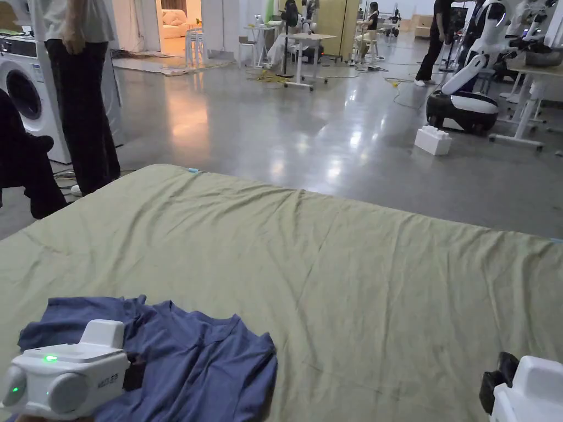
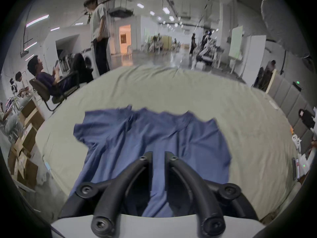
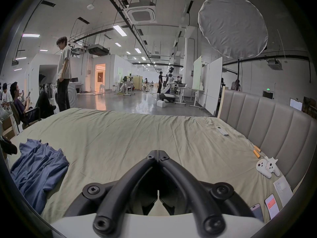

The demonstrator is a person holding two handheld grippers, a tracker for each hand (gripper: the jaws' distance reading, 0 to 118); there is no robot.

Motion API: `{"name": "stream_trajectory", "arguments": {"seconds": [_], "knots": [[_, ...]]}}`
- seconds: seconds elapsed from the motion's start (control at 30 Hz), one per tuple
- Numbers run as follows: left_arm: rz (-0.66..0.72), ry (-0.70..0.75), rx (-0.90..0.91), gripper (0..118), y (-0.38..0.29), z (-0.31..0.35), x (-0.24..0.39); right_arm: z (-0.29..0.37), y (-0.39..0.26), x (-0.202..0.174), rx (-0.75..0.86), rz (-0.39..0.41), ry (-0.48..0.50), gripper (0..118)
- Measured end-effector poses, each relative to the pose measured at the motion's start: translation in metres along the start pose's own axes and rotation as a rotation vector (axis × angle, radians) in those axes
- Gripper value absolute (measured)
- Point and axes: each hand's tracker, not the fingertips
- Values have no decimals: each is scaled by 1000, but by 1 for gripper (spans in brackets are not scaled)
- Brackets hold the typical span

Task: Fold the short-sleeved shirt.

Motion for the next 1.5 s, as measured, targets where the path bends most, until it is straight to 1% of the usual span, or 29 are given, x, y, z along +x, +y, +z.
{"name": "stream_trajectory", "arguments": {"seconds": [0.03,0.07,0.1,0.13,0.17,0.2,0.3,0.37,0.4,0.43,0.47,0.5,0.53,0.57,0.6,0.63,0.67,0.7,0.73,0.77,0.9,0.93,1.03,1.17,1.23,1.27,1.33,1.4,1.5], "knots": [[-2,-20,-33,37,-2,-6,-3,-1,-1,-2,-3,1,4,1],[4,-31,-53,37,-5,-12,-4,-2,-2,-4,-8,2,8,1],[4,-35,-87,60,-7,-21,-4,-4,-3,-6,-15,6,12,1],[5,-44,-114,92,-10,-28,-4,-4,-4,-7,-18,10,14,1],[7,-38,-134,108,-13,-35,-3,-5,-5,-8,-22,11,12,1],[5,-40,-136,115,-17,-39,-1,-5,-5,-8,-24,15,15,1],[17,-29,-171,115,-25,-57,6,-7,-9,-7,-35,20,14,1],[24,-21,-210,113,-31,-65,9,-8,-10,-6,-43,26,10,1],[20,-7,-236,108,-34,-71,13,-8,-11,-5,-48,27,7,1],[14,5,-251,92,-36,-74,16,-8,-12,-4,-52,27,6,1],[5,8,-259,84,-39,-75,18,-9,-13,-4,-57,27,3,1],[-2,15,-240,84,-41,-71,22,-9,-14,-3,-62,26,1,1],[-18,37,-216,77,-40,-66,27,-9,-14,-2,-63,26,1,1],[-28,32,-214,66,-40,-63,32,-9,-15,-2,-65,27,-1,1],[-60,11,-180,51,-40,-42,41,-9,-16,-2,-74,21,-3,1],[-91,20,-159,25,-41,-36,46,-10,-17,-2,-85,9,2,1],[-127,56,-155,9,-44,-33,51,-10,-18,-1,-82,11,-1,1],[-161,99,-157,8,-46,-32,54,-11,-19,-1,-85,8,0,1],[-167,107,-170,7,-44,-43,44,-11,-20,-1,-86,10,1,1],[-134,71,-179,7,-41,-48,38,-11,-21,-2,-89,12,2,1],[-151,70,-184,6,-37,-52,33,-6,-25,-1,-94,16,7,1],[-135,63,-178,6,-37,-51,30,-7,-27,0,-96,17,7,1],[-17,33,-141,5,-30,-40,20,-6,-29,4,-101,11,3,1],[51,-13,-22,5,-16,-14,8,-4,-27,9,-96,10,-3,1],[-1,-28,55,5,-7,2,6,-3,-26,11,-91,9,-5,1],[-18,-21,51,4,-7,-12,10,-2,-25,12,-89,9,-5,1],[-7,-48,93,4,2,-5,9,-1,-25,13,-85,8,-8,1],[34,-52,158,4,11,1,9,1,-24,15,-80,4,-9,1],[27,-55,255,4,35,20,15,4,-22,19,-76,-2,-13,1]]}}
